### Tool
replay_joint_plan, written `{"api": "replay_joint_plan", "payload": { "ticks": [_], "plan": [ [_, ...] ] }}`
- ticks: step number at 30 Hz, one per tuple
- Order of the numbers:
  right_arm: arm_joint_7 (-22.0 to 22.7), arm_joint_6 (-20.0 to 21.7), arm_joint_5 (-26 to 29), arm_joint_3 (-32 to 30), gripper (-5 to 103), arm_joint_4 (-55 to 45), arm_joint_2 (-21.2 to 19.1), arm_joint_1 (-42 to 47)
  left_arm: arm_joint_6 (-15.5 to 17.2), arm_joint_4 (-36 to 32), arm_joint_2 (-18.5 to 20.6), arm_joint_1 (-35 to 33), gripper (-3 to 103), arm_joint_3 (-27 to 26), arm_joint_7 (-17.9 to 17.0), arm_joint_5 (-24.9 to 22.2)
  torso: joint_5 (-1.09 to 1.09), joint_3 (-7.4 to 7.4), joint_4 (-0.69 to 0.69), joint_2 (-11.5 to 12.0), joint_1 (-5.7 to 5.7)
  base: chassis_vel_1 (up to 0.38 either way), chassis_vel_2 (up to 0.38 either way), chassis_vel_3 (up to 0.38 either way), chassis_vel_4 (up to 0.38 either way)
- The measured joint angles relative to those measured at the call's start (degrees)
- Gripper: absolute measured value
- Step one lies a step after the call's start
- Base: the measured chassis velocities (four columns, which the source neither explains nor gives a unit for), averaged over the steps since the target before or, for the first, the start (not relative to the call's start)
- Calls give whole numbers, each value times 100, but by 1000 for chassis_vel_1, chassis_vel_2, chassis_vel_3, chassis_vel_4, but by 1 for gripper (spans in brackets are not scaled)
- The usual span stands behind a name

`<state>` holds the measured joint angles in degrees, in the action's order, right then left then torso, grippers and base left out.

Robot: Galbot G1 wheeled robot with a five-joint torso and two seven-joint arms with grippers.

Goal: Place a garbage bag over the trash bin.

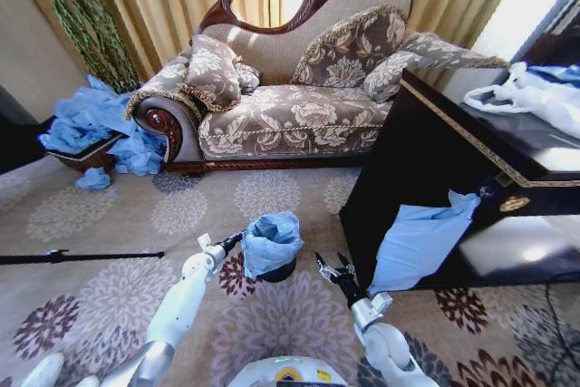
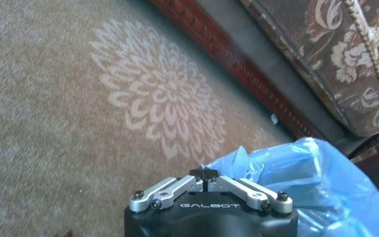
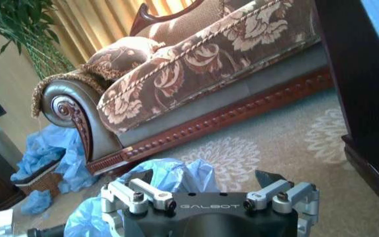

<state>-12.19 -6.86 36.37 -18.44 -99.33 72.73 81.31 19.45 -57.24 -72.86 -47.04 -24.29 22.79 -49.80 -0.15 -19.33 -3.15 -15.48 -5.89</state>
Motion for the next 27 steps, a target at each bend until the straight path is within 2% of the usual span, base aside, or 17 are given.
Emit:
{"api": "replay_joint_plan", "payload": {
  "ticks": [13, 14, 15, 16, 18, 19, 21, 22, 24, 27],
  "plan": [
    [-10, -4, -22, 9, 100, -35, 62, 7, -118, 234, -32, 23, 0, -19, 50, 199, -1, 0, 0, 0, 0, 0, 0, 0, 0],
    [-10, -6, -22, 6, 100, -36, 75, 11, -140, 172, -23, -12, -3, -23, 59, 227, -1, 0, 0, 0, 0, 0, 0, 0, 0],
    [-10, -9, -15, 0, 100, -37, 91, 18, -158, 88, -2, -57, 2, -32, 96, 244, -1, 0, 0, 0, 0, 0, 0, 0, 0],
    [-10, -9, -15, 0, 100, -37, 91, 18, -158, 88, -2, -57, 2, -32, 96, 244, -1, 0, 0, 0, 0, 0, 0, 0, 0],
    [-9, -10, 54, -17, 100, -72, 137, 53, -289, -49, 52, -160, 13, -74, 215, 261, 0, 0, 0, 0, 0, 0, 0, 0, 0],
    [-9, -10, 54, -17, 100, -72, 137, 53, -289, -49, 52, -160, 13, -74, 215, 261, 0, 0, 0, 0, 0, 0, 0, 0, 0],
    [11, 21, 228, -17, 100, -163, 203, 126, -402, -182, 103, -272, 23, -132, 306, 279, -2, 0, 0, 0, 0, 0, 0, 0, 0],
    [11, 21, 228, -17, 100, -163, 203, 126, -402, -182, 103, -272, 23, -132, 306, 279, -2, 0, 0, 0, 0, 0, 0, 0, 0],
    [-2, 34, 311, -10, 100, -186, 288, 202, -515, -398, 182, -416, 34, -192, 440, 283, 0, 0, 1, 0, 0, 0, 0, 0, 0],
    [-49, 51, 393, 9, 100, -187, 379, 267, -609, -560, 235, -520, 40, -247, 561, 297, -1, 0, 0, 0, 0, 0, 0, 0, 0]
  ]
}}
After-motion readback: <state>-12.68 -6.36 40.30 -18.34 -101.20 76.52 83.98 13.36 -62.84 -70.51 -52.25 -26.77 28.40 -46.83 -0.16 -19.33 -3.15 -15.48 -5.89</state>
